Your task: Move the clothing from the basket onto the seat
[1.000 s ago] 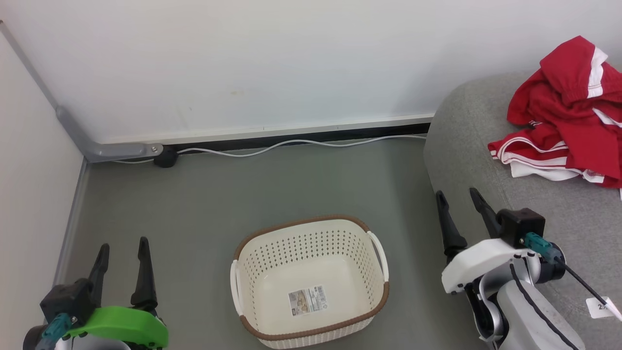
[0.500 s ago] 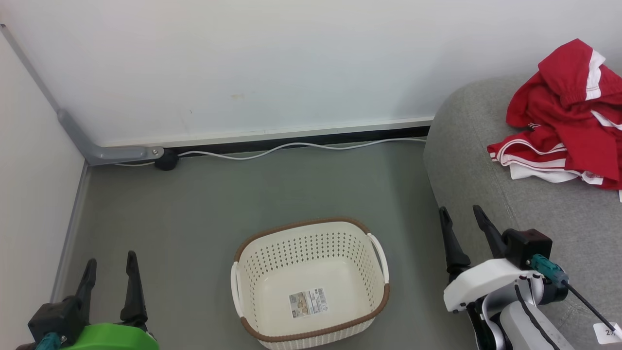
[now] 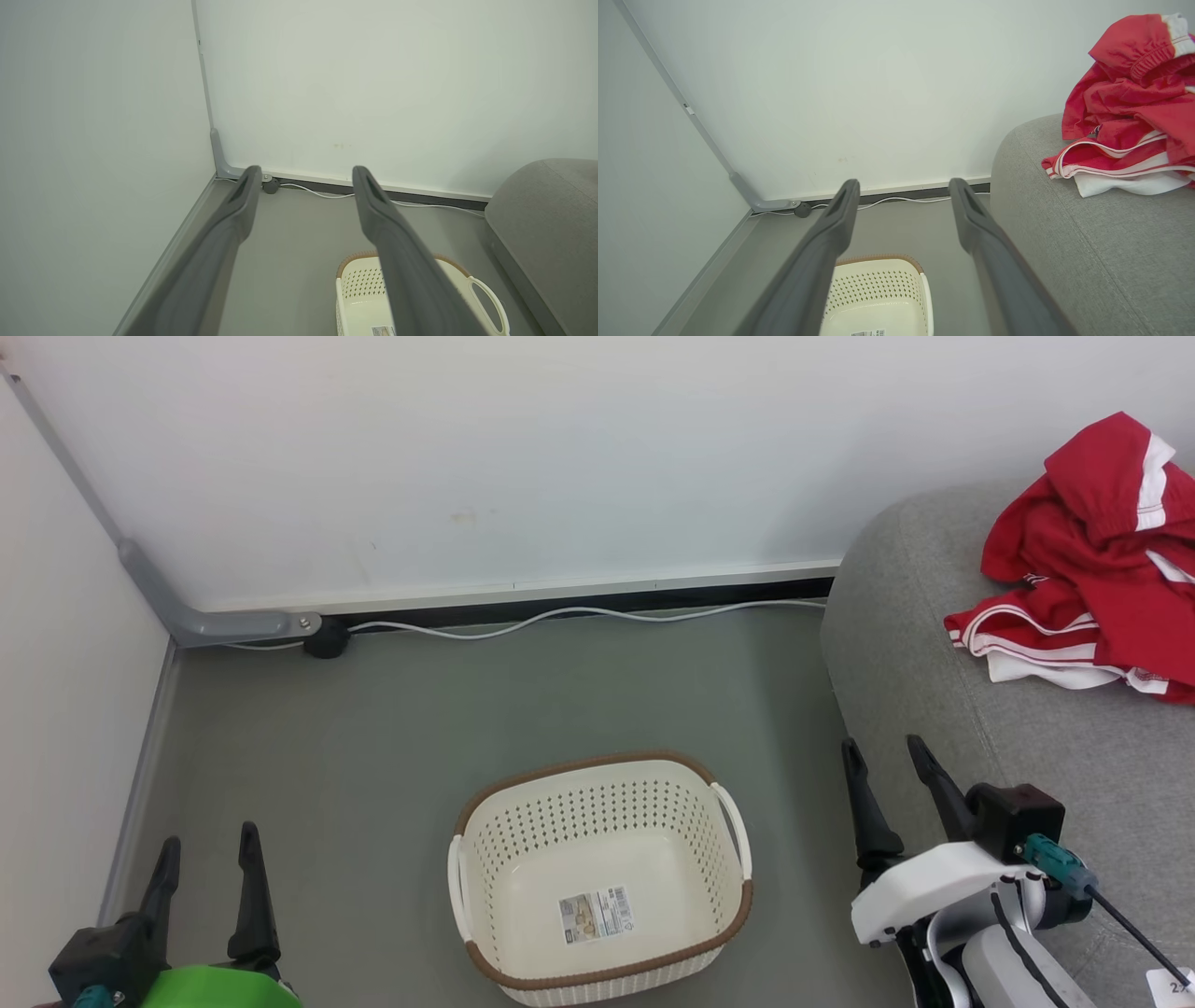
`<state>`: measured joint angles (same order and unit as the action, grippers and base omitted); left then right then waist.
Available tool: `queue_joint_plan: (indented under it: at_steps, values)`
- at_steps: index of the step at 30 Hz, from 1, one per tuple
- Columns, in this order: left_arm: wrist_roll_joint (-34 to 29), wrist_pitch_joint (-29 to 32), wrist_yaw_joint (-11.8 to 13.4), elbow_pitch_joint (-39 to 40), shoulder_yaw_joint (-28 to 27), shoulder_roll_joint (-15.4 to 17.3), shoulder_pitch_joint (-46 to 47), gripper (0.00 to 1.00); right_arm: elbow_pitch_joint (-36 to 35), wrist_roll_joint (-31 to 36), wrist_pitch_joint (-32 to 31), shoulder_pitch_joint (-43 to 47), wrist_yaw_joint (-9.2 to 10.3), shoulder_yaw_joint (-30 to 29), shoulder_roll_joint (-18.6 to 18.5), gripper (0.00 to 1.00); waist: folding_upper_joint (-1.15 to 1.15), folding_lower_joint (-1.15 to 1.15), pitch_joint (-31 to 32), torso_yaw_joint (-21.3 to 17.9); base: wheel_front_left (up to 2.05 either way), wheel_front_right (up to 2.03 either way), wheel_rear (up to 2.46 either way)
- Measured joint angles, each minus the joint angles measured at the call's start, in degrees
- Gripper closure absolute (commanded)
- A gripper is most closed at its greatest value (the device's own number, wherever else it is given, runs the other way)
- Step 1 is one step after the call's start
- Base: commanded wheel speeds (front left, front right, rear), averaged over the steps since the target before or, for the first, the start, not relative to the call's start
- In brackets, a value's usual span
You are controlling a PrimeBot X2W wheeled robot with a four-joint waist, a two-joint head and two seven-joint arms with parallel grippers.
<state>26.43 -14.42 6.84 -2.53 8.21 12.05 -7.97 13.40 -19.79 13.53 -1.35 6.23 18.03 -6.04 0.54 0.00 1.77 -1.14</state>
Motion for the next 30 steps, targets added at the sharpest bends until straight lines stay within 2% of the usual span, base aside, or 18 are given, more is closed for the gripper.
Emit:
queue_joint_plan:
  at_steps: [27, 28, 30]
  values:
    - [-2.67, 0.00, 0.01, 0.01, -0.63, -0.30, -0.65, 0.00, -4.81, 0.18, -2.05, 2.38, 0.43, -1.04, -0.08, 0.00, 0.00, 0.00, -0.74, 0.87, 0.00, 0.00, 0.00]
    - [-2.72, 0.00, -0.01, -0.23, -0.56, -0.35, -0.65, 1.00, -4.64, 0.15, -2.05, 2.51, 0.40, -1.02, -0.04, 1.00, 0.00, 0.00, -0.76, 0.89, 0.00, 0.00, 0.00]
    - [-2.67, 0.12, -0.01, -1.57, -0.21, -1.11, -0.71, 1.00, -3.46, 0.14, -2.05, 3.15, 0.40, -0.87, 0.24, 1.00, 0.00, 0.00, -0.76, 0.89, 0.00, 0.00, 0.00]
